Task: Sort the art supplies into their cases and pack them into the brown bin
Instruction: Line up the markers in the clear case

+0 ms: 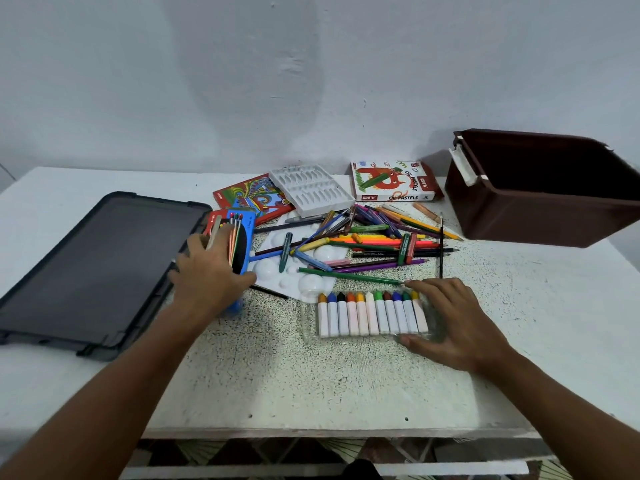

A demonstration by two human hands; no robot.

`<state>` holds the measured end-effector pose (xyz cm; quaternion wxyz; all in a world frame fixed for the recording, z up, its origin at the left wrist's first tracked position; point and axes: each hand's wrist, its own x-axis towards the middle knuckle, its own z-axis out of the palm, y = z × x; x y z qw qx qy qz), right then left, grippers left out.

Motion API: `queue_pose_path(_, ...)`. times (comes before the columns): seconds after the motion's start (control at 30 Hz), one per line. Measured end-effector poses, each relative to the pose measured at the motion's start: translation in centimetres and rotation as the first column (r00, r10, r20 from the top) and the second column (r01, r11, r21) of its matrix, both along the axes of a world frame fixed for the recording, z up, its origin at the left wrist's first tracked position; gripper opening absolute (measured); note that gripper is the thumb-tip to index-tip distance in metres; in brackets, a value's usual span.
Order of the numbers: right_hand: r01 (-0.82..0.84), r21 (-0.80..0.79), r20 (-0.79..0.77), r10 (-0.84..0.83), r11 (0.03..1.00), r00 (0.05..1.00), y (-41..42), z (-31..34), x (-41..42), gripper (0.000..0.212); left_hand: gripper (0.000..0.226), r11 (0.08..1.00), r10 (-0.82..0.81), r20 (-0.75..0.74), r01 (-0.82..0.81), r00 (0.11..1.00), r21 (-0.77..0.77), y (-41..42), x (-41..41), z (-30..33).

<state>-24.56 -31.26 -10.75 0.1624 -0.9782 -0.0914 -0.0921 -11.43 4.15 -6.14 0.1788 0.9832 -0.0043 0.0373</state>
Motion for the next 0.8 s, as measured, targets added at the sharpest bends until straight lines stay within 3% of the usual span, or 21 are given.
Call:
queue_pose_path(0.23, 0.002, -0.014, -0.007, -0.002, 1.000, 1.000, 0.0, 0.0, -0.1, 0.085, 0.080, 0.975, -0.195, 0.105, 0.205, 0.975, -0.091, 1.1, 5.9, 3.8)
queue_pose_path(0.4, -0.007, -0.012, -0.006, 0.007, 1.000, 1.000, 0.0, 0.2, 0.0, 0.083, 0.053, 0.932, -0.357, 0.055, 0.359, 0.933, -0.053, 1.7, 7.1, 2.6)
queue_pose_path(0.53, -0.008, -0.013, -0.001, 0.008, 1.000, 1.000, 0.1, 0.2, 0.0, 0.083, 0.018, 0.884, -0.467, 0.174, 0.457, 0.867, 0.098, 1.8, 6.4, 1.3)
queue_pose_path(0.7, -0.013, 0.003, 0.000, 0.013, 1.000, 1.000, 0.0, 0.2, 0.0, 0.084, 0.032, 0.793, -0.478, 0.007, 0.428, 0.878, 0.433, 1.6, 5.1, 0.9)
queue_pose_path(0.8, -0.019, -0.002, 0.002, 0.019, 1.000, 1.000, 0.1, 0.3, 0.0, 0.083, 0.034, 0.774, -0.453, -0.016, 0.402, 0.891, 0.489, 1.1, 4.6, 0.5)
